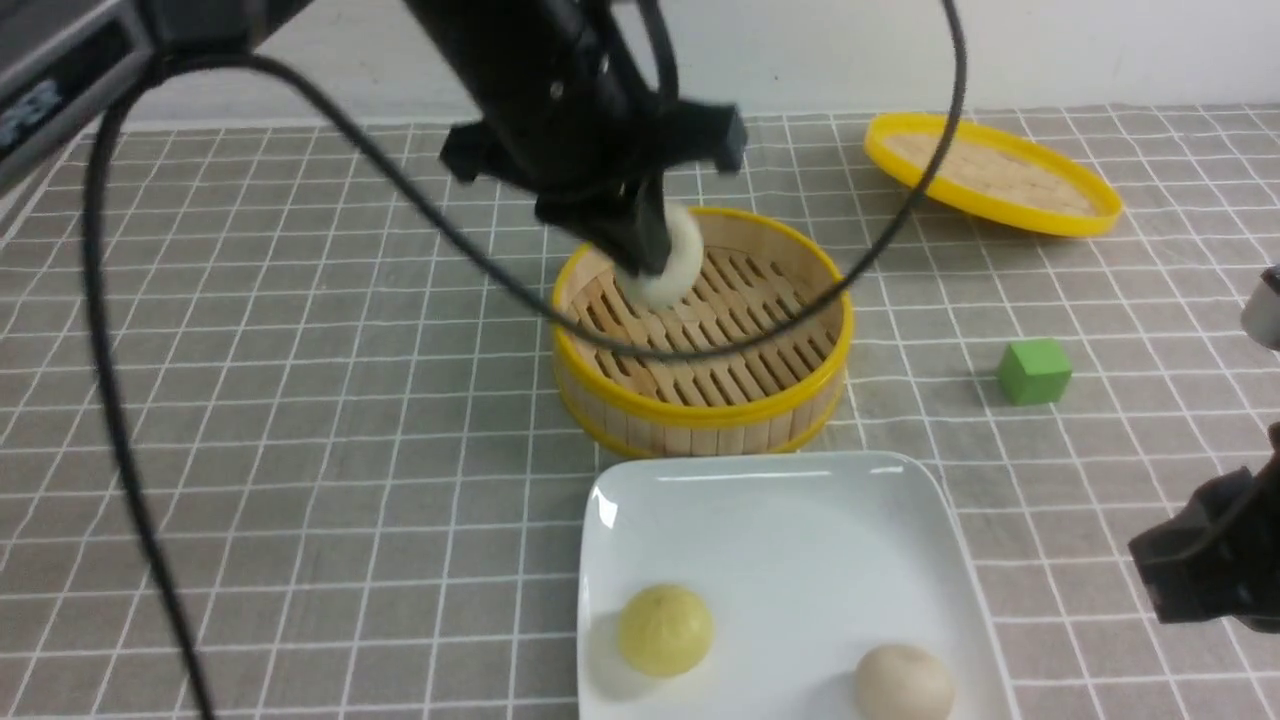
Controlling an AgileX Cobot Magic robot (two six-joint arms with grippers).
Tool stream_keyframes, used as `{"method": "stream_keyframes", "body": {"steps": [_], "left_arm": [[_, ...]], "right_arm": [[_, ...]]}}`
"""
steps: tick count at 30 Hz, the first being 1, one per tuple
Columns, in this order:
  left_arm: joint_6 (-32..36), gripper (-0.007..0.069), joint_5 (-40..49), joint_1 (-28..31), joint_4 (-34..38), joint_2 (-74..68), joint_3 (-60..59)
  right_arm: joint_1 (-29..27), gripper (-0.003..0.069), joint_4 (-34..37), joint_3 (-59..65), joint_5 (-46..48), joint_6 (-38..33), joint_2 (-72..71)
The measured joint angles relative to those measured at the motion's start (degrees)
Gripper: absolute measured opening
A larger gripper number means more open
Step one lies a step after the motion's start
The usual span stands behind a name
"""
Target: Put the steamed buns into the plate on the grey tablecloth.
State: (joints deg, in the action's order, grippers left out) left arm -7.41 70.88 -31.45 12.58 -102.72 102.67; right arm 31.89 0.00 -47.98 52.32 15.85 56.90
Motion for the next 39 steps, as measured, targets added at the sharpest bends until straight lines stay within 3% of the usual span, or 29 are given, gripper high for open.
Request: {"method": "stream_keyframes", "body": {"steps": [1, 7, 16, 22, 25, 29, 32, 35, 36, 39], "left_arm": [[0.06, 0.0024, -0.22, -1.96, 0.05, 4.05, -9.63], [0.06, 0.0031, -12.11, -8.95, 0.13, 3.21, -22.62], [-1.91, 0.0064, -22.71, -12.77, 0.39, -4.42, -22.84], [-3.93, 0.0209, -25.32, -12.77, 0.08, -5.88, -22.84], [-4.05, 0.0334, -25.56, -12.77, 0.08, -5.88, -22.84], [-4.05, 0.0379, -24.93, -12.77, 0.01, -5.47, -22.72], [-4.05, 0.0347, -23.57, -12.77, -1.19, -3.56, -22.05], [-4.05, 0.0281, -23.04, -12.77, -2.46, -1.37, -21.71], [-4.05, 0.0202, -22.45, -12.82, -3.92, 0.56, -21.51], [-4.05, 0.0109, -21.77, -12.82, -5.23, 2.49, -21.45]], "right_arm": [[0.0, 0.0125, 0.0, 0.0, -0.28, 0.0, 0.0], [0.0, 0.0127, 0.0, 0.0, -0.73, 0.0, 0.0], [0.0, 0.0131, 0.85, 0.0, 6.32, 0.0, -3.06], [0.0, 0.0131, 0.95, 0.0, 15.65, 0.73, -15.83], [0.0, 0.013, 1.0, 0.0, 19.06, 2.97, -27.21], [0.0, 0.0069, 0.88, 0.33, 19.7, 4.1, -38.71], [0.0, -0.001, 0.0, 3.42, 17.71, 3.45, -47.94], [0.0, -0.0014, -1.02, 7.69, 11.81, 1.63, -52.67], [0.0, -0.0014, -1.21, 11.96, 6.05, 0.43, -54.88], [0.0, -0.0014, -1.16, 16.62, -2.47, -0.44, -55.83]]}}
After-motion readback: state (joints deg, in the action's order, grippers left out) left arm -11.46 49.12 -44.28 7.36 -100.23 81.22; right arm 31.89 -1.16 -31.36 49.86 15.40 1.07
